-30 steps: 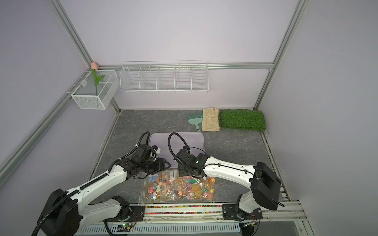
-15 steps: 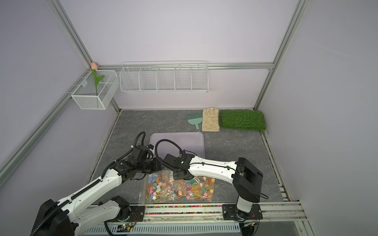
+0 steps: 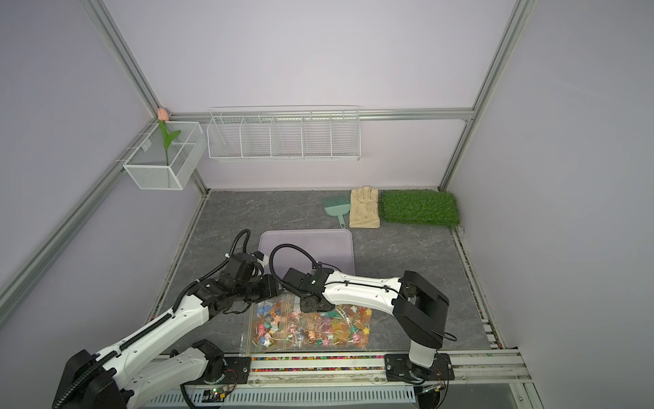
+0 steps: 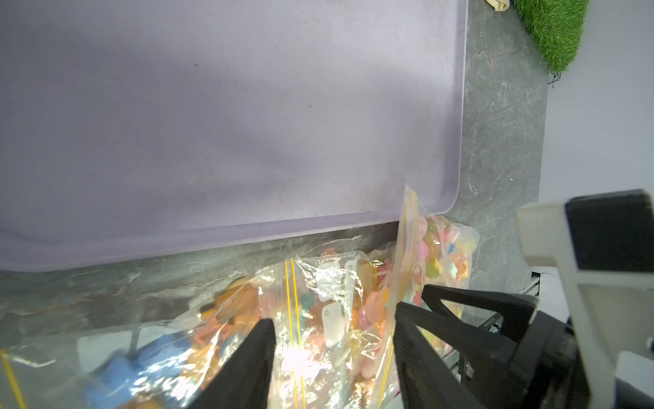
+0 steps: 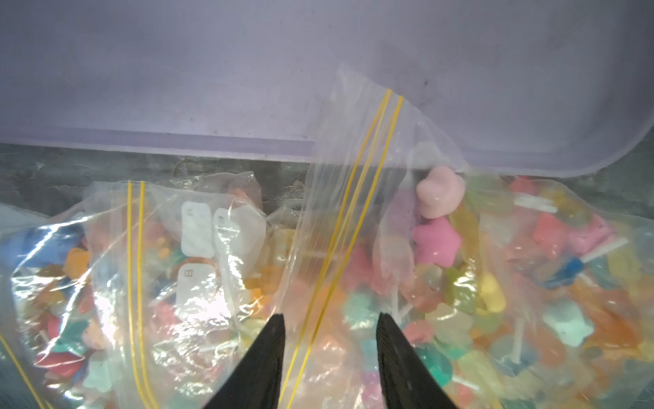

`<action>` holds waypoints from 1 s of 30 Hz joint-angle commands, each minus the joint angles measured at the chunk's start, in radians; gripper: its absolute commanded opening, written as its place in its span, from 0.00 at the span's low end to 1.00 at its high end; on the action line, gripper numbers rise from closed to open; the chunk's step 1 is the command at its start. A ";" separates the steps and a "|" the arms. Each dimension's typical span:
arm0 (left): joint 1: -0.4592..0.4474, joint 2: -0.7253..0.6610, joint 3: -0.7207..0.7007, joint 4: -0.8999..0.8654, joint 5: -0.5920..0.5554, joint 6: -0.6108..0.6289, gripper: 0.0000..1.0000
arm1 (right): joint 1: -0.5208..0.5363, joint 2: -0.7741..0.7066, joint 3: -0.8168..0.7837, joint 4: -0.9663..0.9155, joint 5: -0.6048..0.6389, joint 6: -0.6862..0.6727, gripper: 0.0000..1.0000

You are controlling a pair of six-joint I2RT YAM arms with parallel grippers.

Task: Pour candies out of the ziploc bag
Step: Open the ziploc bag in the ziploc bag.

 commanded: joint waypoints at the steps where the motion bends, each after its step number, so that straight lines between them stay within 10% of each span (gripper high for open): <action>1: -0.004 -0.008 -0.013 -0.016 -0.018 -0.010 0.56 | -0.005 0.023 0.017 0.008 -0.011 -0.012 0.46; 30: -0.005 -0.007 -0.024 -0.025 -0.023 -0.008 0.56 | 0.000 0.041 0.002 0.031 -0.006 -0.011 0.39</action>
